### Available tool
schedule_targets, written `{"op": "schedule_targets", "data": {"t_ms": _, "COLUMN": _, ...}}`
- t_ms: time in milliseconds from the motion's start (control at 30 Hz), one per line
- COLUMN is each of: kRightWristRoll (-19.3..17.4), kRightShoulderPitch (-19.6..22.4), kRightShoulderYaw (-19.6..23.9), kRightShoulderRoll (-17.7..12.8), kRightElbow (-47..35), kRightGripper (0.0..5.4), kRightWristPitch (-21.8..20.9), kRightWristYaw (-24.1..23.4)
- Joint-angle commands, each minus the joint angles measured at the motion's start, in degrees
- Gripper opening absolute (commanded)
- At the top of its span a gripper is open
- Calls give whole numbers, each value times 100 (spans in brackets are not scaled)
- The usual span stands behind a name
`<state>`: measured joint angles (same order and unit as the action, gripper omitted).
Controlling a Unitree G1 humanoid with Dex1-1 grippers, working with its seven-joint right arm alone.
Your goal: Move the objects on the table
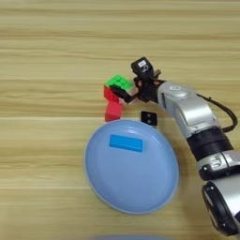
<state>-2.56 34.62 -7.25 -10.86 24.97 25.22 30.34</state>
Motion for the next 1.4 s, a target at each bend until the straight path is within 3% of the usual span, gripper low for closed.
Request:
{"op": "schedule_targets", "data": {"t_ms": 33, "kRightWristRoll": 6, "kRightShoulderPitch": 474, "kRightShoulderYaw": 7, "kRightShoulderRoll": -37, "kRightElbow": -118, "kRightGripper": 536, "kRightWristPitch": -160, "kRightWristYaw": 49}}
{"op": "schedule_targets", "data": {"t_ms": 467, "kRightWristRoll": 248, "kRightShoulderPitch": 507, "kRightShoulderYaw": -196, "kRightShoulderRoll": -19, "kRightElbow": 535, "kRightGripper": 536, "kRightWristPitch": -149, "kRightWristYaw": 179}}
{"op": "schedule_targets", "data": {"t_ms": 900, "kRightWristRoll": 312, "kRightShoulderPitch": 534, "kRightShoulderYaw": -140, "kRightShoulderRoll": 5, "kRightElbow": 658, "kRightGripper": 370, "kRightWristPitch": -361, "kRightWristYaw": 179}}
{"op": "schedule_targets", "data": {"t_ms": 1033, "kRightWristRoll": 271, "kRightShoulderPitch": 511, "kRightShoulderYaw": -90, "kRightShoulderRoll": 6, "kRightElbow": 467, "kRightGripper": 334, "kRightWristPitch": -387, "kRightWristYaw": 173}}
{"op": "schedule_targets", "data": {"t_ms": 1200, "kRightWristRoll": 217, "kRightShoulderPitch": 458, "kRightShoulderYaw": 3, "kRightShoulderRoll": 13, "kRightElbow": 136, "kRightGripper": 334, "kRightWristPitch": -562, "kRightWristYaw": 143}}
{"op": "schedule_targets", "data": {"t_ms": 1400, "kRightWristRoll": -196, "kRightShoulderPitch": 89, "kRightShoulderYaw": 59, "kRightShoulderRoll": -145, "kRightElbow": -1105, "kRightGripper": 334, "kRightWristPitch": -938, "kRightWristYaw": 846}}
